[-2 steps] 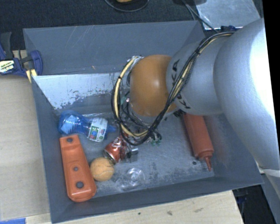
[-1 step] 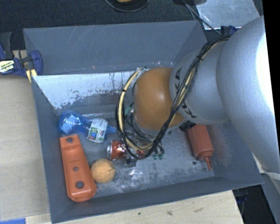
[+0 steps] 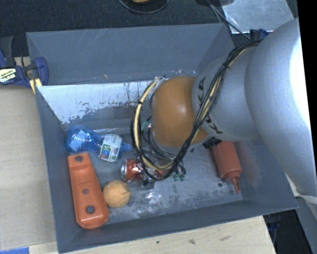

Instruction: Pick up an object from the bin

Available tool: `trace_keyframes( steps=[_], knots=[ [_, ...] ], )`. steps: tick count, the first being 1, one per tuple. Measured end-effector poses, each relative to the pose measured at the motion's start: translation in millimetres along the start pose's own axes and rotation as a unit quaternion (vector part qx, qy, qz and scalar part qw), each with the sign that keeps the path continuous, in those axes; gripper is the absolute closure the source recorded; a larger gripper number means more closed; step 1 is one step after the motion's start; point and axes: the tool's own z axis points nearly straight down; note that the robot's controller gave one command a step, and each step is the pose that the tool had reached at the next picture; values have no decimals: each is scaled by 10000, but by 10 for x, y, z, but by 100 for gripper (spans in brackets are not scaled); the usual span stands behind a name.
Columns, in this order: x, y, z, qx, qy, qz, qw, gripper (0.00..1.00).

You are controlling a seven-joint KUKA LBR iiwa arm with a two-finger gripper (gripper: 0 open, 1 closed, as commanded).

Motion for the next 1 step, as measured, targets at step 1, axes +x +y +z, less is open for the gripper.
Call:
trace_keyframes(
  steps=[1],
  knots=[
    [-127, -90, -937, -1, -28, -107, 9999, 100]
  ],
)
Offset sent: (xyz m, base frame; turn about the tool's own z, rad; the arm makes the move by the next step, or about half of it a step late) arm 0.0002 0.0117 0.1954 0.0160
